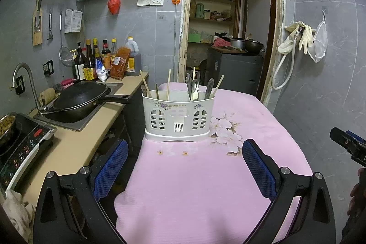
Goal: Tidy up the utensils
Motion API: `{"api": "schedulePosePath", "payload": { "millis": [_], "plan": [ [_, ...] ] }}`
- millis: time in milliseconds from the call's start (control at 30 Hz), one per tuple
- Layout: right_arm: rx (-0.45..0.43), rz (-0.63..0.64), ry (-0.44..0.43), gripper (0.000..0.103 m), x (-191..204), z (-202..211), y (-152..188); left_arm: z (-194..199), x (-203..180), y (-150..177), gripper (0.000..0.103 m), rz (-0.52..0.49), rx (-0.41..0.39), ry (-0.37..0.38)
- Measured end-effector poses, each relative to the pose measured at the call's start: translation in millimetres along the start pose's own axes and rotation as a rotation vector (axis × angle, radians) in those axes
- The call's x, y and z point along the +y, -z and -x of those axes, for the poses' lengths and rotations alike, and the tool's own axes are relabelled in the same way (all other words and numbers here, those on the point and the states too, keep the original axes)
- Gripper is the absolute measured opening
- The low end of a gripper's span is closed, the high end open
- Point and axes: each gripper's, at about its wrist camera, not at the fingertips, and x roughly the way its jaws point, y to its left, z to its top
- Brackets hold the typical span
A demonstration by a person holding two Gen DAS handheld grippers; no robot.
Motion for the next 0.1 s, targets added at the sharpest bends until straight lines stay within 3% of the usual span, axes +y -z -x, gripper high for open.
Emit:
{"api": "schedulePosePath", "payload": {
  "millis": [100],
  "plan": [
    [-0.001, 0.000, 0.001, 0.103, -0.4, -0.1, -0.4, -0.1, -0.6, 0.0, 0.098, -0.002, -0.002, -0.003]
  ]
}}
